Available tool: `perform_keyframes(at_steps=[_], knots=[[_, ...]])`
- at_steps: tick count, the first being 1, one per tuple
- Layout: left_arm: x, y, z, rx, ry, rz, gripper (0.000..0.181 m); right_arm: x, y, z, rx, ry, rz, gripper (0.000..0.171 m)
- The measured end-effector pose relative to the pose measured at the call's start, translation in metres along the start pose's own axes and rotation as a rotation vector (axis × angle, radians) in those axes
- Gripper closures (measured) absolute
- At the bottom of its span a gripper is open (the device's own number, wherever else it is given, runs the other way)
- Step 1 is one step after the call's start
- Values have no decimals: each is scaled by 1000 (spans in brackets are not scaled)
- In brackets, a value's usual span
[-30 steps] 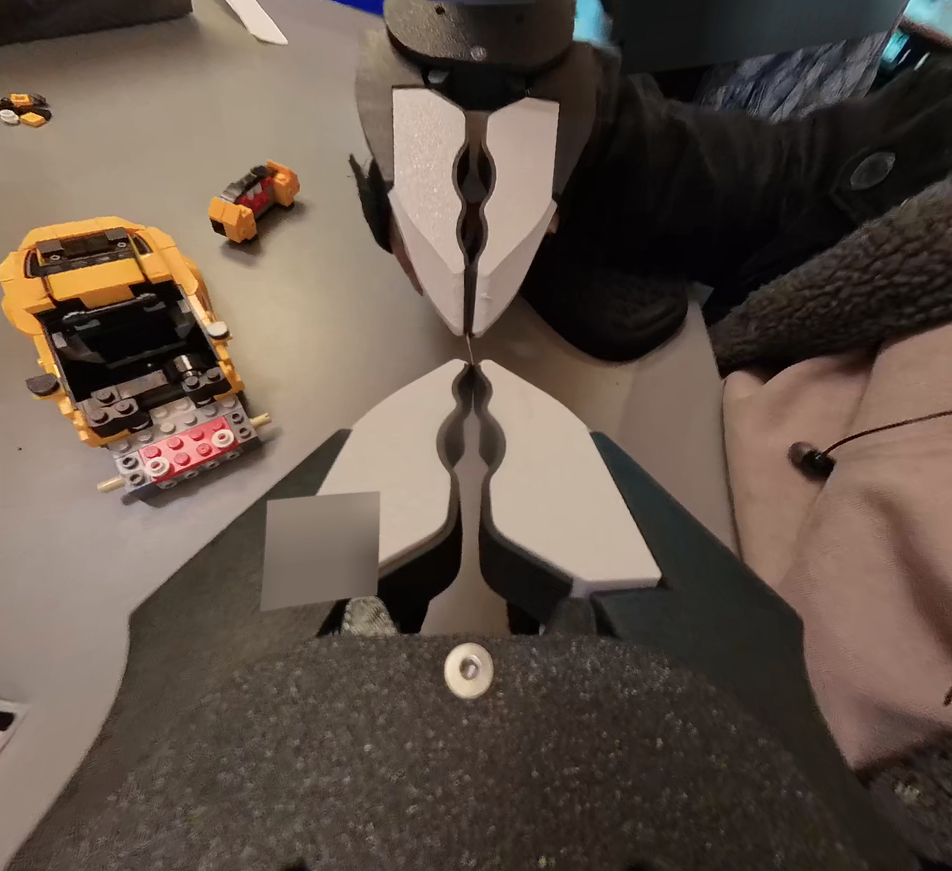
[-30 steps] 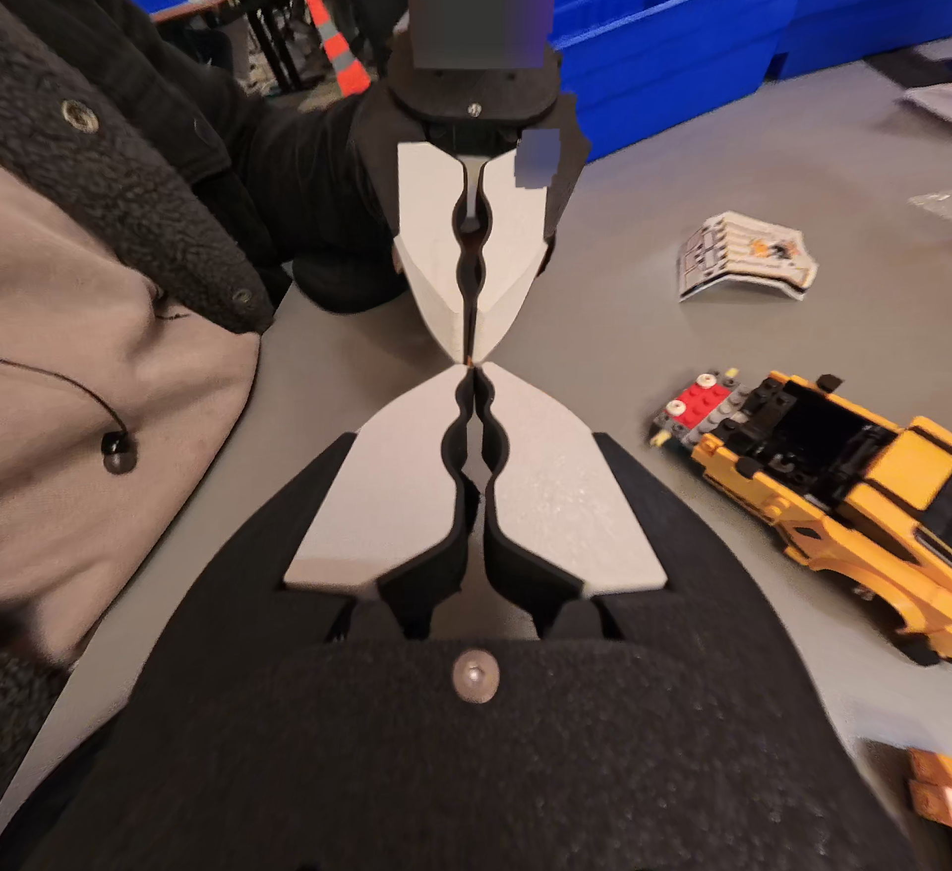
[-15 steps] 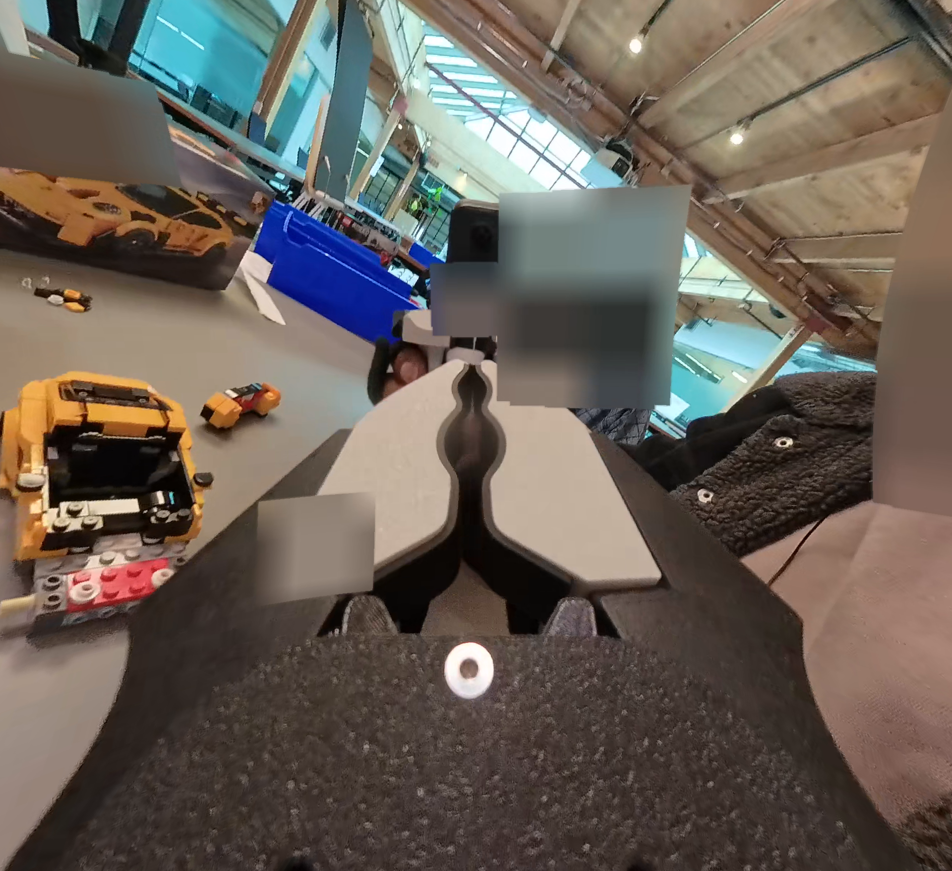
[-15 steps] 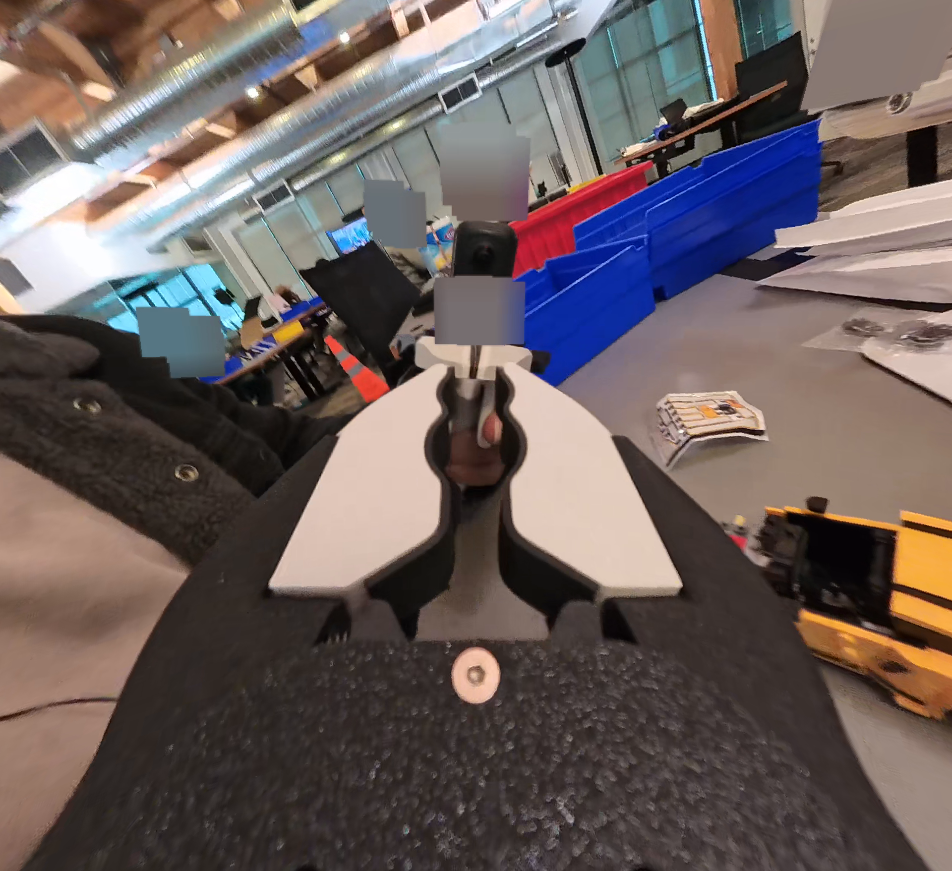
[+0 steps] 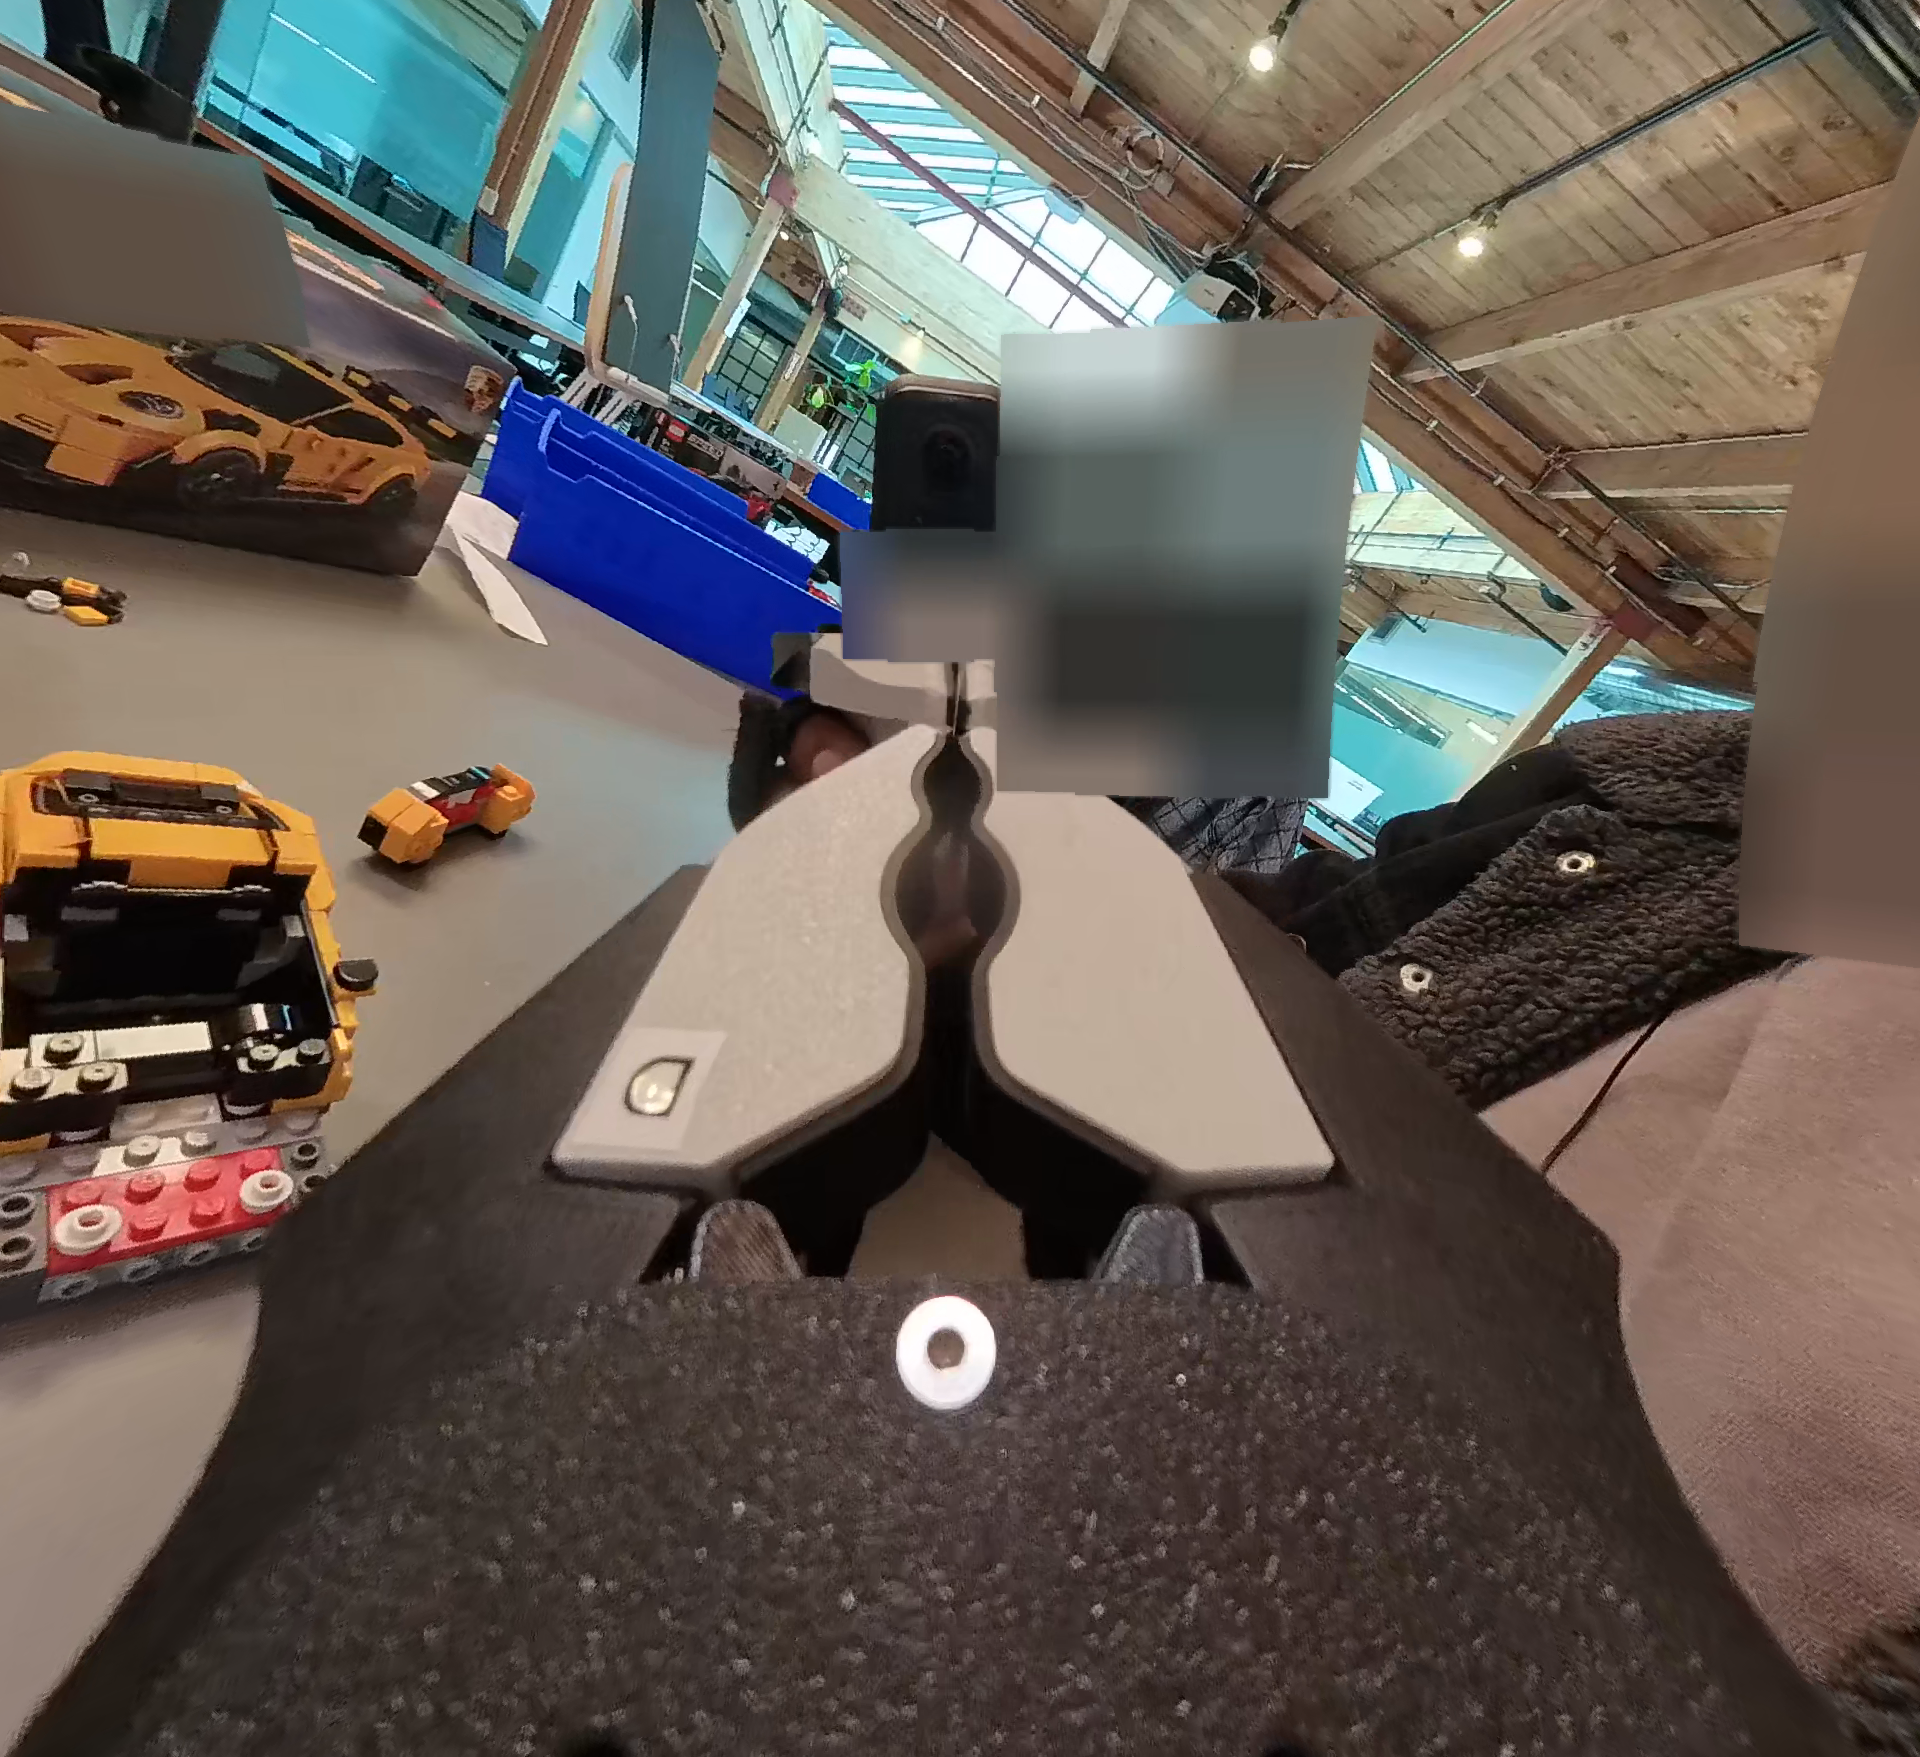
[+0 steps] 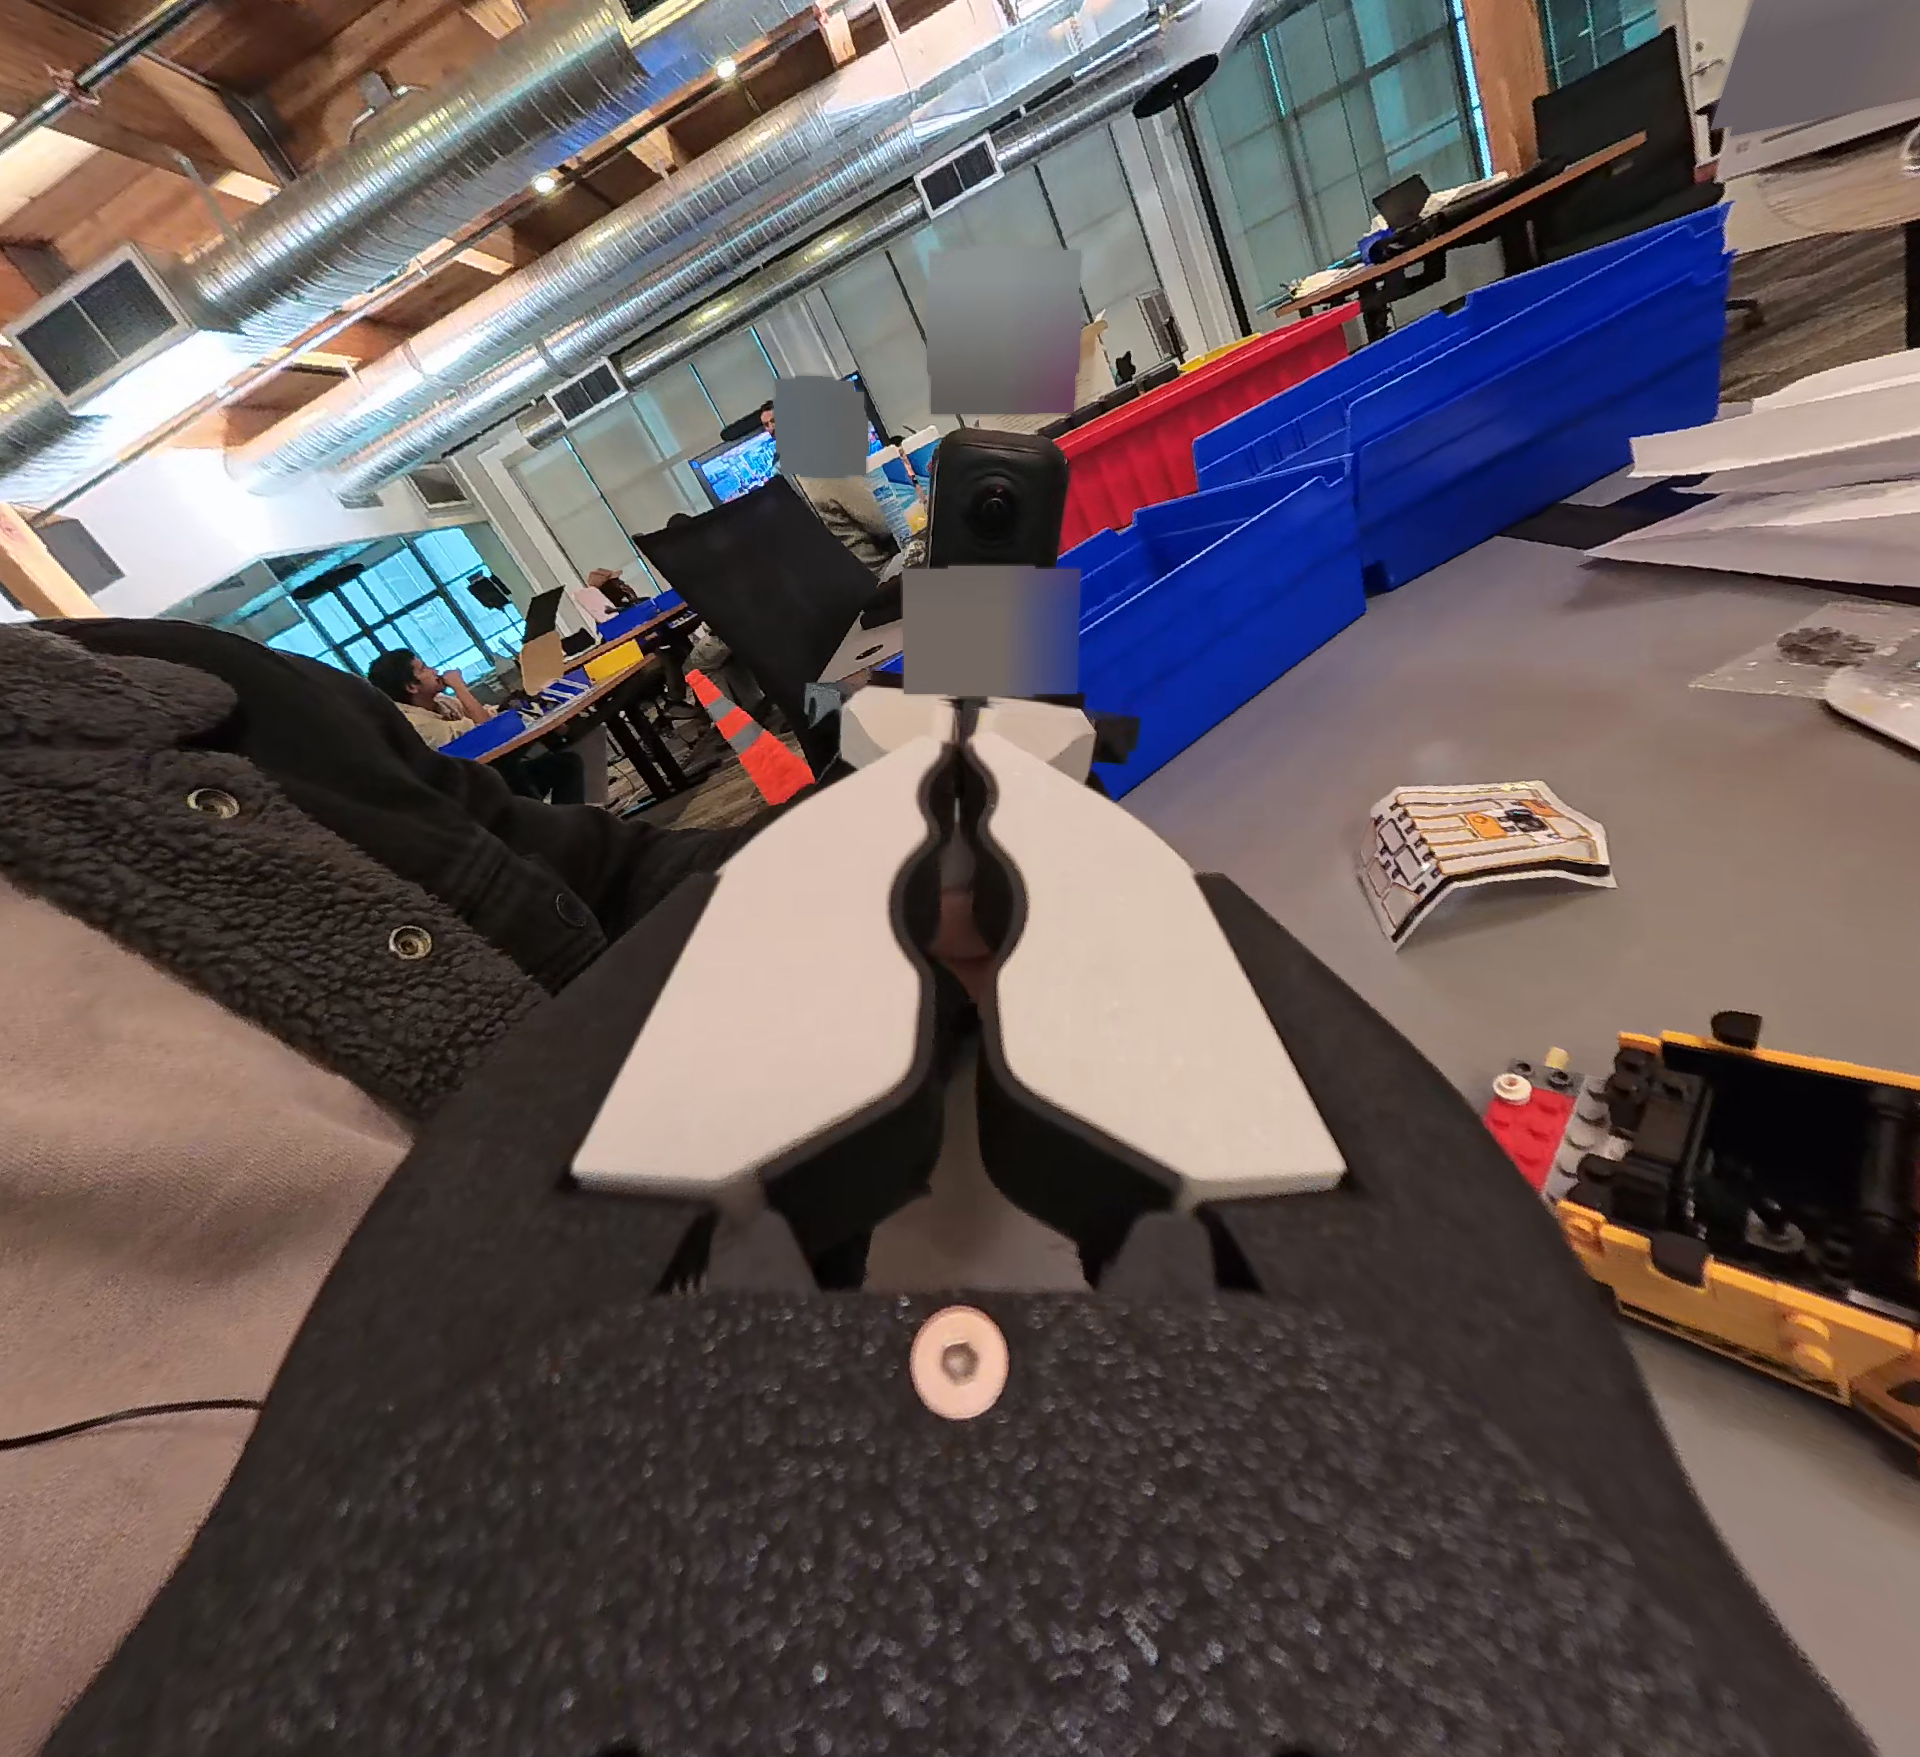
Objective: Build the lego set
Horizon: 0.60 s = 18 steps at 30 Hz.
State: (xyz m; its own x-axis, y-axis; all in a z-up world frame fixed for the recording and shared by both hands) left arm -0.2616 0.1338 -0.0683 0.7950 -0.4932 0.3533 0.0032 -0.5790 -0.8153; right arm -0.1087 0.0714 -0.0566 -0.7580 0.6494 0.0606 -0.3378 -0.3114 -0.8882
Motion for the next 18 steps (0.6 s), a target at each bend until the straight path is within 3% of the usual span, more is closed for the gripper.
perform_keyframes(at_steps=[6,9,14,18], knots=[[-1,1,1,0,-6,47,181,-1,-1,0,-55,14,61,171],[-1,0,-1,66,-50,159,170,-2,0,-1,-127,55,136,171],[2,3,-4,233,-163,355,171,-3,3,1,-275,112,259,171],[3,5,-5,218,-178,415,171,-4,5,3,-350,126,284,171]])
Point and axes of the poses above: each gripper's, where its closed fingertips meet, x out along the fingers, y out of its underside, z = x × y across the jaws, the point moved 9 cm from there along -x, back along the fingers, and after that the axes turned 13 degrees about y, right-handed, at the moved point
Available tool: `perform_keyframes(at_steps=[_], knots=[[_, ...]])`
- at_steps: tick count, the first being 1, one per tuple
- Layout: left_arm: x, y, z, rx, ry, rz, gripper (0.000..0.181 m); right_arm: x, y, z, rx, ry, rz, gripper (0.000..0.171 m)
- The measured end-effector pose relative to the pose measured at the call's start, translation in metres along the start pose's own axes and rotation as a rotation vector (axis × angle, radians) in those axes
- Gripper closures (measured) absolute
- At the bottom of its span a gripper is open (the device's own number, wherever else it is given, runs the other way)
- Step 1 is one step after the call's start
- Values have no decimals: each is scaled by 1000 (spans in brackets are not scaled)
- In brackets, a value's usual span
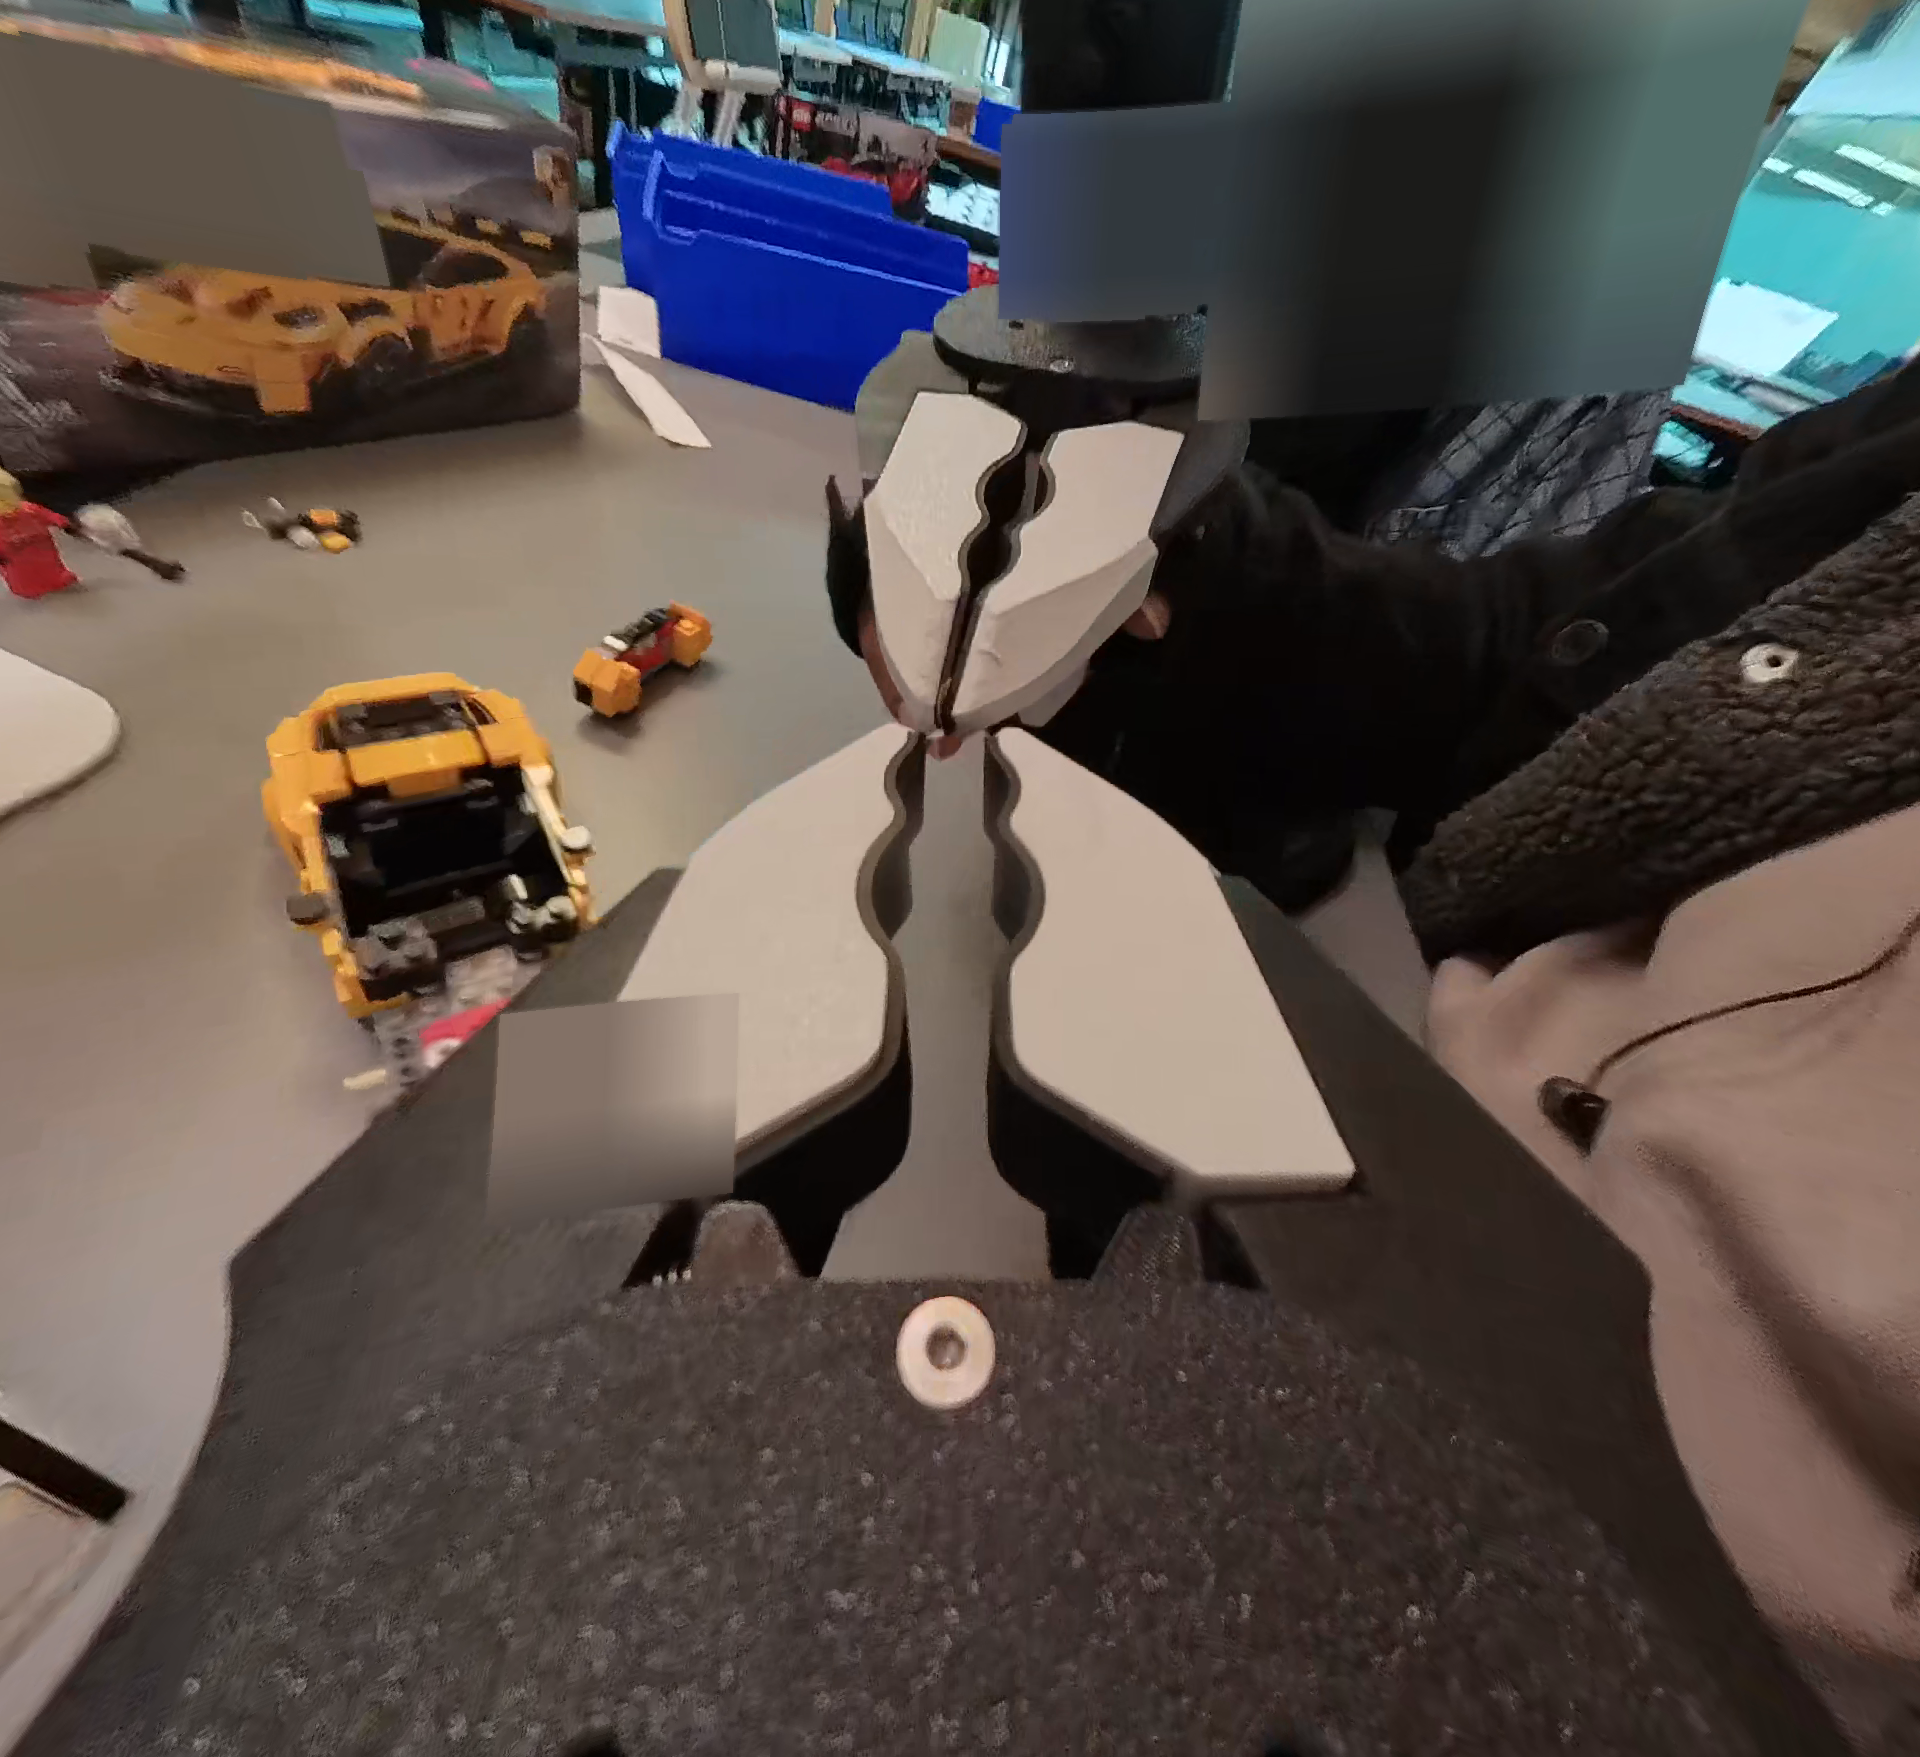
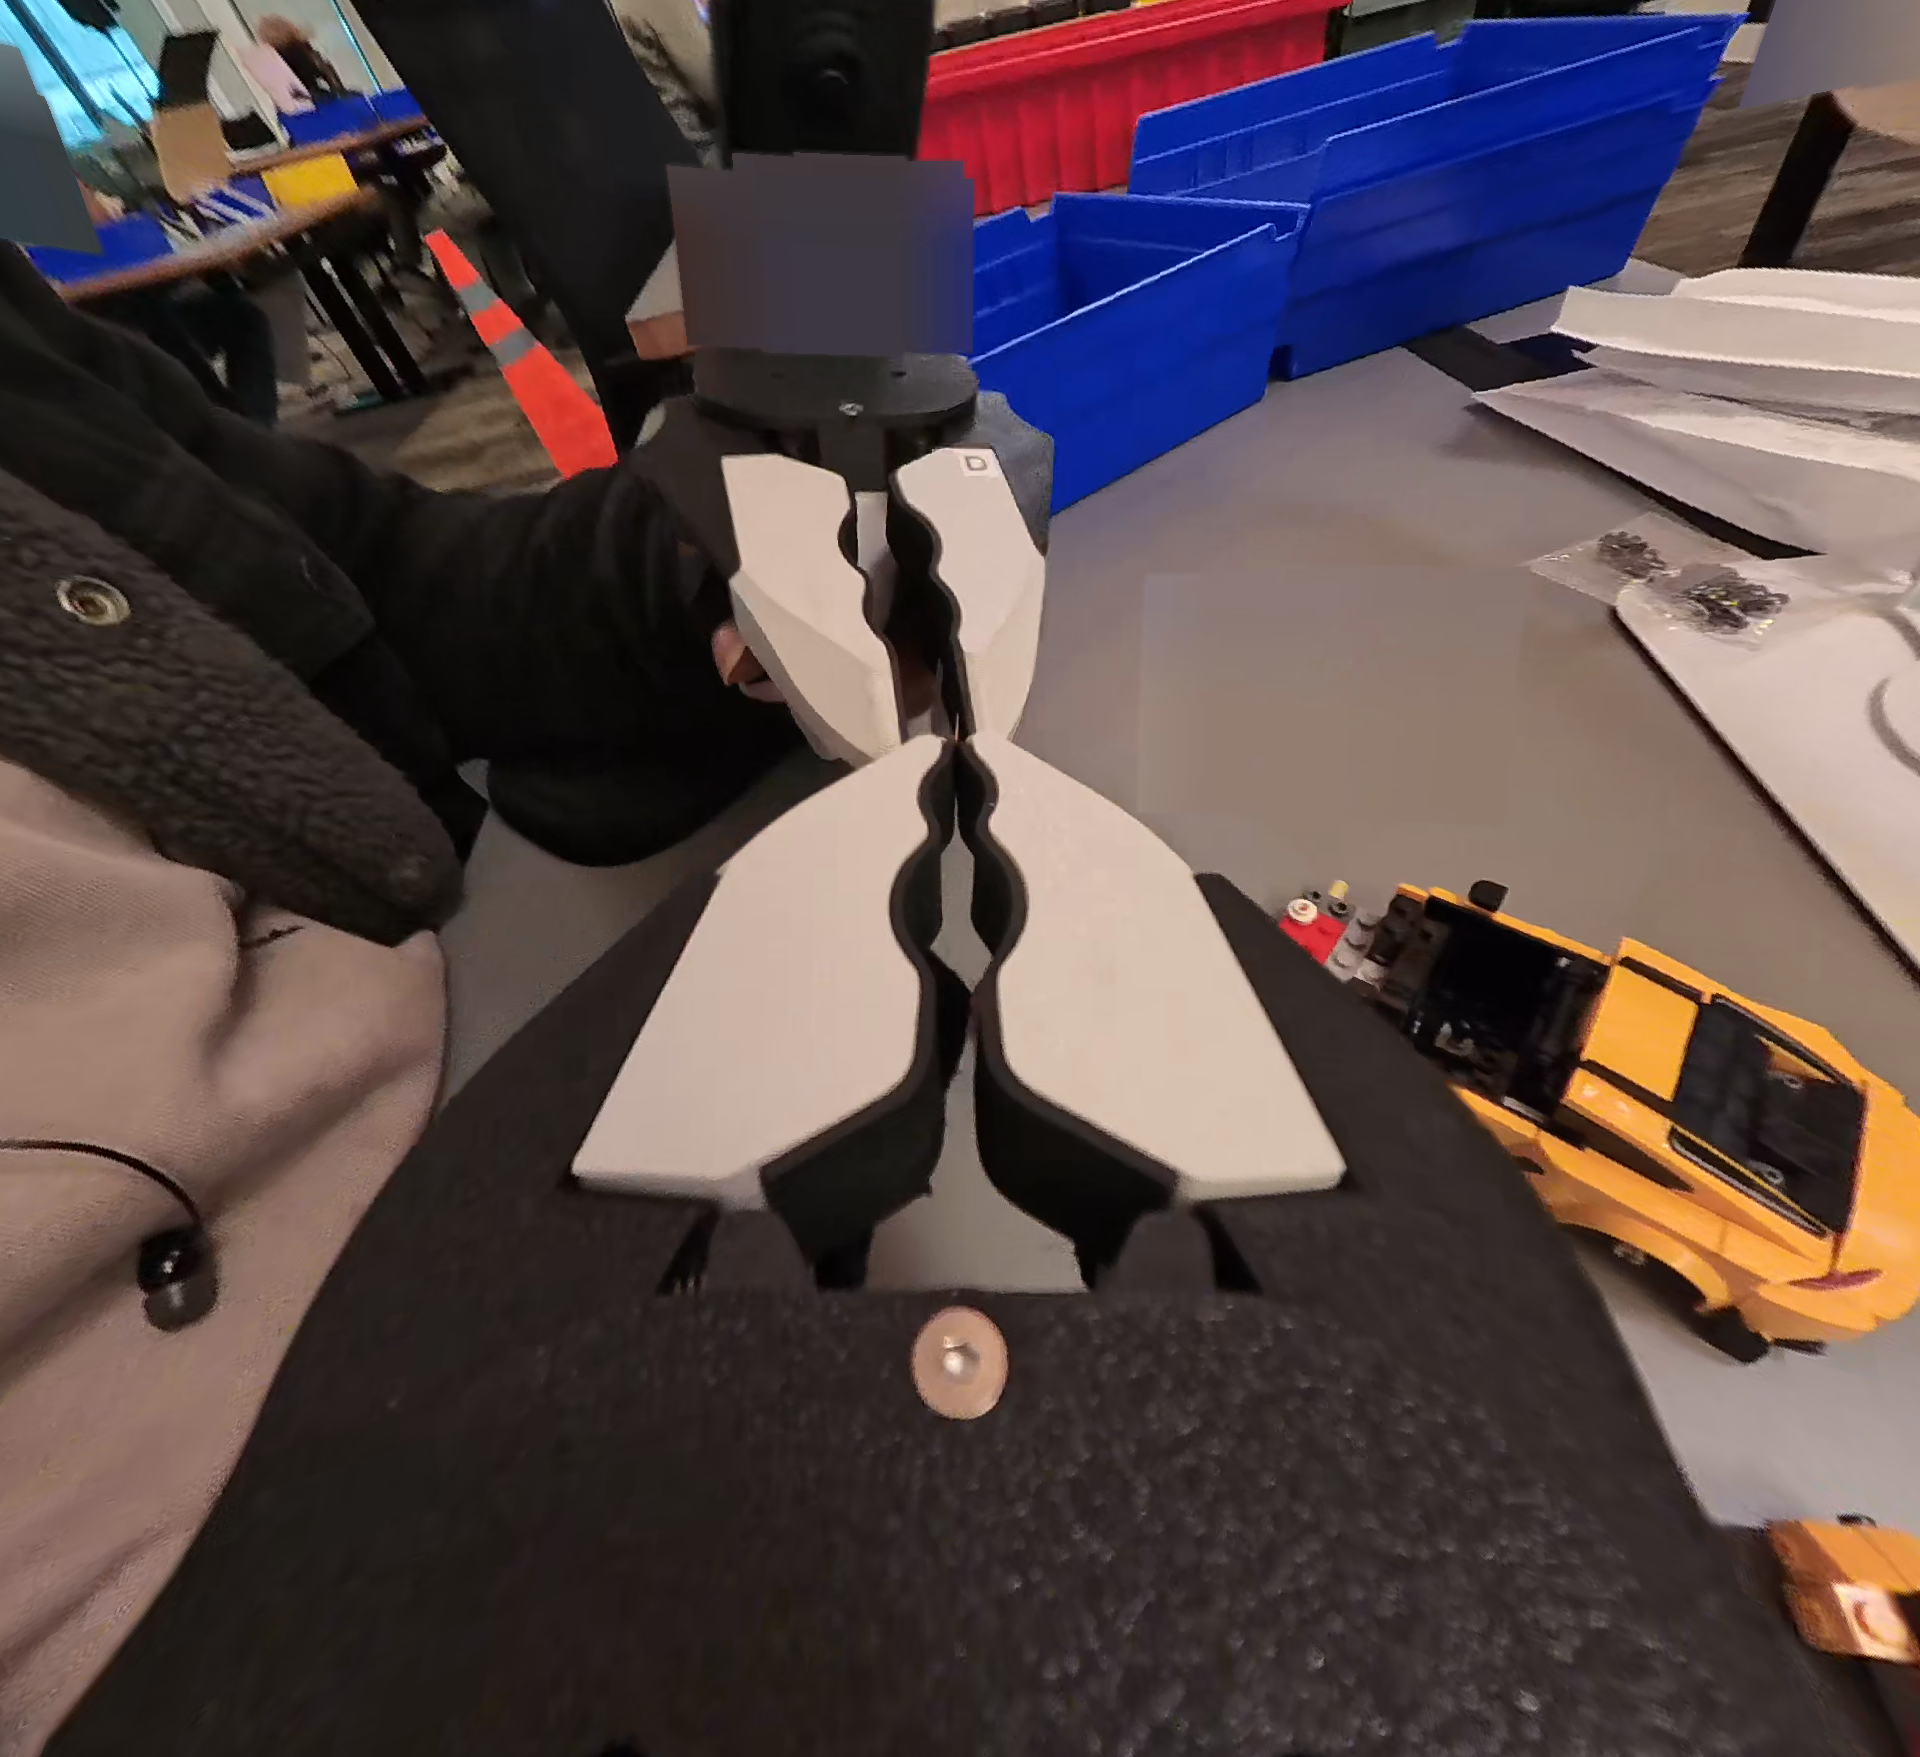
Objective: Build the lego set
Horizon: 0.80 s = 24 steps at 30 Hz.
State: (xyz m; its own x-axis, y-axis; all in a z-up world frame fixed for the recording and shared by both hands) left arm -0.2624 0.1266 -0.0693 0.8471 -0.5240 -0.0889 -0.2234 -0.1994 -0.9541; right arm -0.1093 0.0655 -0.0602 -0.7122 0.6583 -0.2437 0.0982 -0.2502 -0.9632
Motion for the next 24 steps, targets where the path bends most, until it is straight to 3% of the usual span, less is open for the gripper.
perform_keyframes(at_steps=[2,5,10,18,24], knots=[[-2,2,4,-171,92,-36,167,1,1,2,-44,7,4,171],[-7,5,13,-448,269,-216,164,0,-1,5,-69,2,-29,171],[-11,9,23,-632,348,-378,157,-7,-7,7,-77,-25,-95,171],[-10,-2,8,-241,125,-132,164,0,2,3,23,-67,27,171],[-4,1,1,-100,43,34,169,3,6,0,100,-100,82,171]])
Point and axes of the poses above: each gripper's, where its closed fingertips meet, x out along the fingers, y out of its underside, z = x × y across the jaws, the point moved 9 cm from there along -x, back along the fingers, and after that the axes turned 13 degrees about y, right-handed, at the moved point
